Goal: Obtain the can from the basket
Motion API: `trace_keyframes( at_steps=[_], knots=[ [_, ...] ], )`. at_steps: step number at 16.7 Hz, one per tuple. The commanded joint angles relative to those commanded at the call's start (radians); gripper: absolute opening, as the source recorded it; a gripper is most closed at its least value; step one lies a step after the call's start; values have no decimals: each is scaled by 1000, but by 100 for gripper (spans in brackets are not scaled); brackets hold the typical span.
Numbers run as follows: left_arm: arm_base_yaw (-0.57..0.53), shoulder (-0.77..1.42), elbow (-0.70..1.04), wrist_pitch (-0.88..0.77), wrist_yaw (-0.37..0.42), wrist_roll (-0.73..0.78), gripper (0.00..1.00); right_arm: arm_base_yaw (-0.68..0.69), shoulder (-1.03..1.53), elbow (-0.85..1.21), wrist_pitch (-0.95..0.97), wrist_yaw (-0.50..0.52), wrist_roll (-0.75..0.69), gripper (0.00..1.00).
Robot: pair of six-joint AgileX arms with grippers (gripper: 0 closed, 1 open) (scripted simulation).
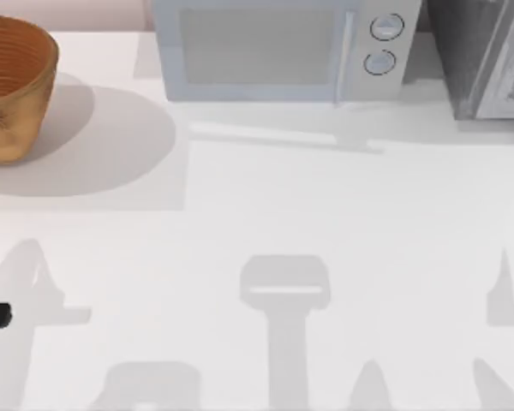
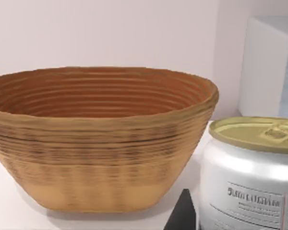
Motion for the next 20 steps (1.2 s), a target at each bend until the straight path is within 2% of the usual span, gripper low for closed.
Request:
trace_keyframes(
  at_steps=[3, 6, 20],
  knots=[
    [-5, 20, 13, 12, 11, 0, 0, 0, 0, 0, 0, 0, 0, 100],
    [-24, 118, 72, 70, 63, 3, 0, 0, 0, 0, 0, 0, 0, 100],
    [-113, 885, 449, 496, 493, 39, 0, 0, 0, 0, 0, 0, 0, 100]
  ],
)
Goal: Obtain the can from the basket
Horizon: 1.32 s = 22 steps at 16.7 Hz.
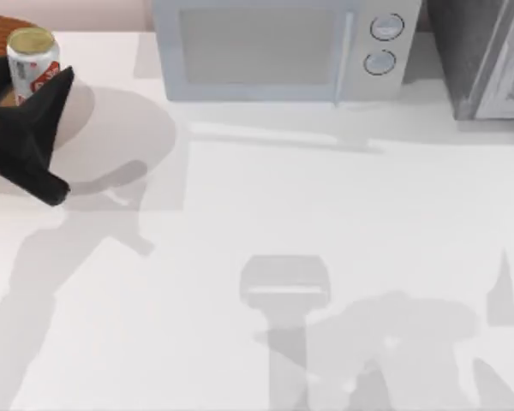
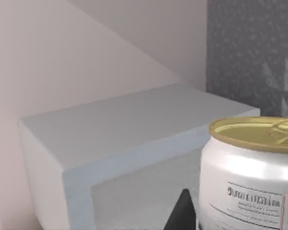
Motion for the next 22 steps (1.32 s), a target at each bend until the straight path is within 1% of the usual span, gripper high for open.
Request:
trace_keyframes(
  at_steps=[13, 22],
  knots=[
    [-28, 710, 264, 365, 386, 41, 0, 0, 0, 0, 0, 0, 0, 100],
    [-35, 1129, 403, 581, 632, 45, 0, 0, 0, 0, 0, 0, 0, 100]
  ],
)
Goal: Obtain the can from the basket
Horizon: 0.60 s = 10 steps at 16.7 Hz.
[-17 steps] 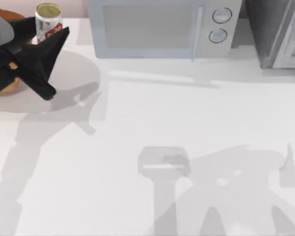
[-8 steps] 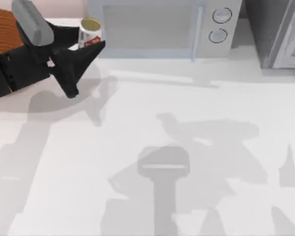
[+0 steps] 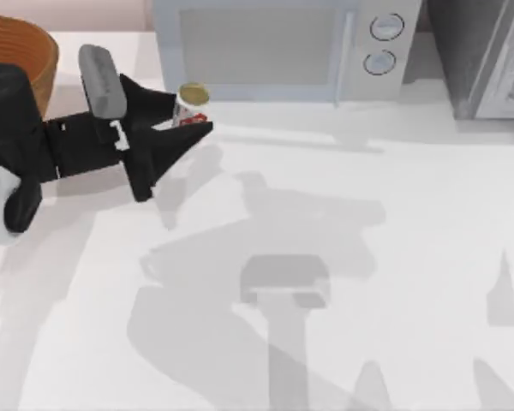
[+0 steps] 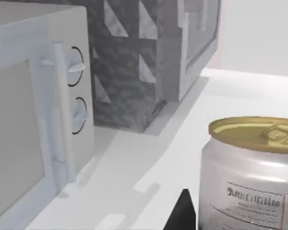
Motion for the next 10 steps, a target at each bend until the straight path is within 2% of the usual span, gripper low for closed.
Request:
trace_keyframes(
  at_steps=[10],
  knots=[
    [-2, 362, 135, 206, 246, 3, 0, 0, 0, 0, 0, 0, 0, 100]
  ],
)
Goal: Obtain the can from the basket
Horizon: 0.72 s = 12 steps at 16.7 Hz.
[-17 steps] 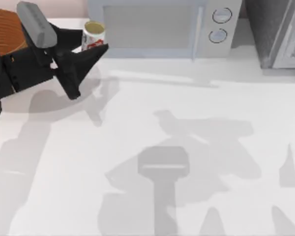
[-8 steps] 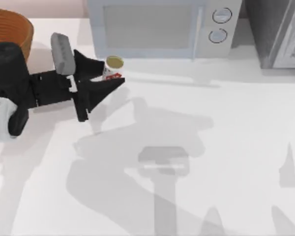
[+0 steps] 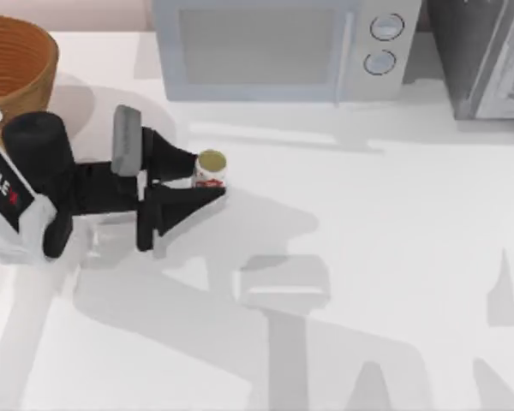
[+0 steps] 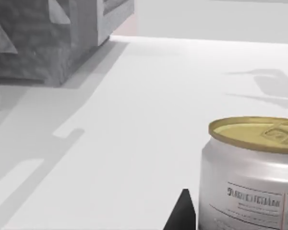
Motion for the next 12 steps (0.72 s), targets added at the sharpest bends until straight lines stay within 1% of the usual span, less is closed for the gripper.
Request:
trace_keyframes(
  at_steps=[3, 5, 12],
  knots=[
    [1, 77, 36, 55, 69, -2, 0, 0, 0, 0, 0, 0, 0, 100],
    [2, 104, 51, 78, 99, -3, 0, 0, 0, 0, 0, 0, 0, 100],
    [2, 107, 53, 81, 104, -4, 0, 0, 0, 0, 0, 0, 0, 100]
  ],
)
